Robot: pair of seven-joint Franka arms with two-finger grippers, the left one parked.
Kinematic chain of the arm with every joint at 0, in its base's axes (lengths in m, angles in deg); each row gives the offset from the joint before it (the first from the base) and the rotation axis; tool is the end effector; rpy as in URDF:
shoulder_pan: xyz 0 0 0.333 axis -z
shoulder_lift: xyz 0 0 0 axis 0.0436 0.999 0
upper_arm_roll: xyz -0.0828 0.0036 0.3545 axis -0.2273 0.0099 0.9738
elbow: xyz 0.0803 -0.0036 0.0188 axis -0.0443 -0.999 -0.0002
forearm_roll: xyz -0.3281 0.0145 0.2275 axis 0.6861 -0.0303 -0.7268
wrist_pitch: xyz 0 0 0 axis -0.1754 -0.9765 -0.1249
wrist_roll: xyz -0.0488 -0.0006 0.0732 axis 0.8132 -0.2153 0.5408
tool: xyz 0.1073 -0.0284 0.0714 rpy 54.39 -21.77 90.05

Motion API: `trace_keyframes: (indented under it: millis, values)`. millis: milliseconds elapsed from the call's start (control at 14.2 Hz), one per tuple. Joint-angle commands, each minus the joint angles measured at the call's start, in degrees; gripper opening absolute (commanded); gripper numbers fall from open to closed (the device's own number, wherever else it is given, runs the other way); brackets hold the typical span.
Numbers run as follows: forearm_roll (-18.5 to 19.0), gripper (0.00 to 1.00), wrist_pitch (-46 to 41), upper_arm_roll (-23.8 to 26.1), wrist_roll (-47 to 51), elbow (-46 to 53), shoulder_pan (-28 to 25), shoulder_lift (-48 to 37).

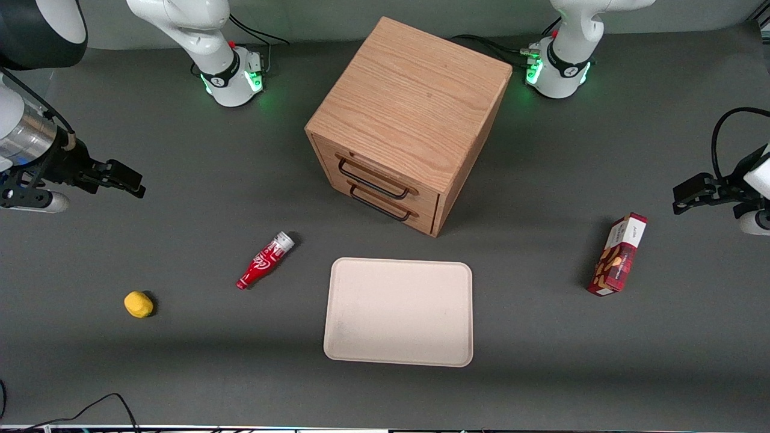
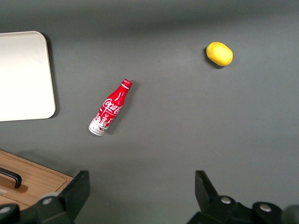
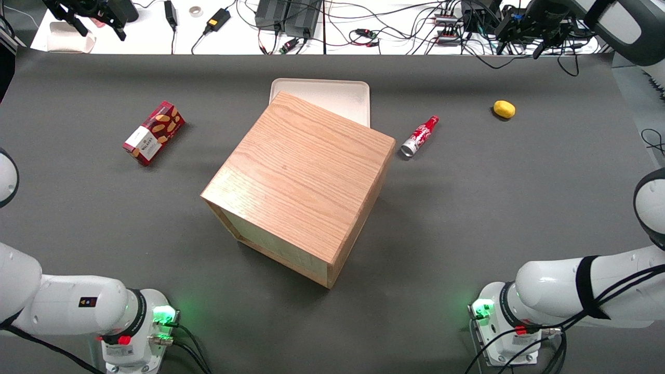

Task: Open upper drawer
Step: 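Move the right gripper toward the upper drawer's black handle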

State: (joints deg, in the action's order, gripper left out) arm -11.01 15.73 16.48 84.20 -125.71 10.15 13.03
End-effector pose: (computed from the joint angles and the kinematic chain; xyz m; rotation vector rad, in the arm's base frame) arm 0.5665 0.0388 0.6115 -3.1237 0.2208 -0.0115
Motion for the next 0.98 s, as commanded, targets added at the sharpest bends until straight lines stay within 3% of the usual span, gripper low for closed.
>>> trace_keyframes:
  millis: [0, 211, 351, 491, 702, 912]
  values:
    - [-1.21, 1.00, 0.73, -0.18, 1.28, -0.05, -0.26, 0.38]
    - [-1.04, 1.00, 1.26, 0.08, 0.23, 0.65, -0.43, 1.87]
    - [-0.51, 1.00, 1.17, 2.97, 0.57, 3.80, -4.46, 4.06]
    - [1.06, 1.00, 2.83, 9.89, 0.40, 6.00, -5.35, 7.83]
    - [6.86, 1.00, 3.46, 19.92, -0.39, 12.15, -7.02, 16.44]
    - [8.36, 1.00, 8.18, 29.15, -1.79, 13.31, -8.26, 23.82]
